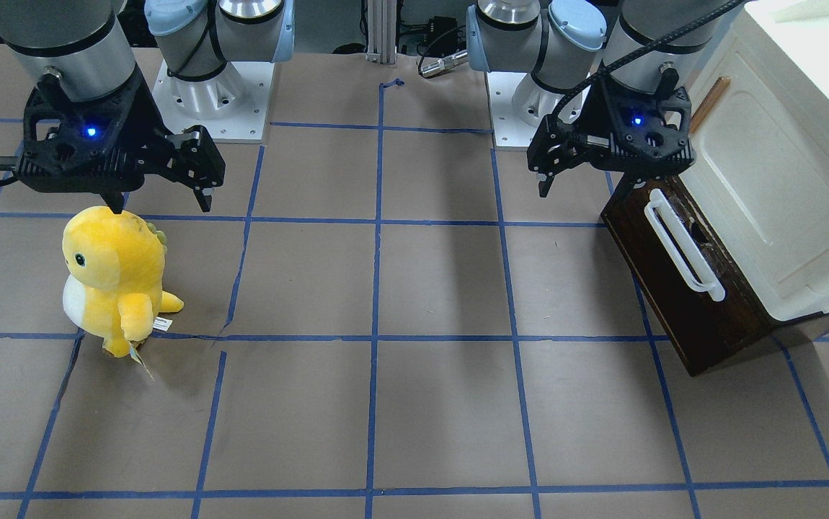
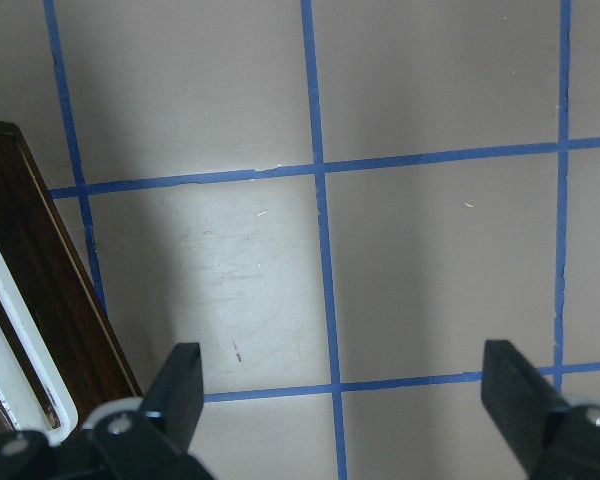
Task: Pull drawer sideways
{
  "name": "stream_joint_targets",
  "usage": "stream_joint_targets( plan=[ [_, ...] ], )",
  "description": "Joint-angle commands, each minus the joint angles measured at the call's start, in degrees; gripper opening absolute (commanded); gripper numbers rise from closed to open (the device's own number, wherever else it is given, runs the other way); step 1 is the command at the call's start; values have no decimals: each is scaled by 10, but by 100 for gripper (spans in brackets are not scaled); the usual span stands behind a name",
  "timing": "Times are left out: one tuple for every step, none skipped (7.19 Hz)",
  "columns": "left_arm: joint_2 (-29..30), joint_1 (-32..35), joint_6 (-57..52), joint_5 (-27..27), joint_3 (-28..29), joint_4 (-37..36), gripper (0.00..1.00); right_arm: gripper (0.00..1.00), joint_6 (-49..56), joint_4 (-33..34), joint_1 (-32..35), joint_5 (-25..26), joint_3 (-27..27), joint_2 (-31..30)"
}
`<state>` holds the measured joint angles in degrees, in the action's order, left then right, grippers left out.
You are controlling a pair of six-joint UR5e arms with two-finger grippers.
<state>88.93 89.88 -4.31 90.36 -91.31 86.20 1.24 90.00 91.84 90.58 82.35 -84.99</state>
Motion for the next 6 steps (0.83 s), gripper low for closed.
stream_joint_targets(
  plan=[
    [1, 1, 1, -2, -1, 0, 100, 100, 0, 0, 0, -1, 0, 0],
    [1, 0, 0, -2, -1, 0, 100, 100, 0, 0, 0, 0, 0, 0],
    [3, 1, 0, -4, -3, 0, 100, 100, 0, 0, 0, -1, 0, 0],
    [5, 0, 0, -8, -5, 0, 100, 100, 0, 0, 0, -1, 0, 0],
    [5, 0, 0, -8, -5, 0, 100, 100, 0, 0, 0, -1, 0, 0],
    [6, 1, 0, -9, -5, -1, 100, 100, 0, 0, 0, -1, 0, 0]
  ],
)
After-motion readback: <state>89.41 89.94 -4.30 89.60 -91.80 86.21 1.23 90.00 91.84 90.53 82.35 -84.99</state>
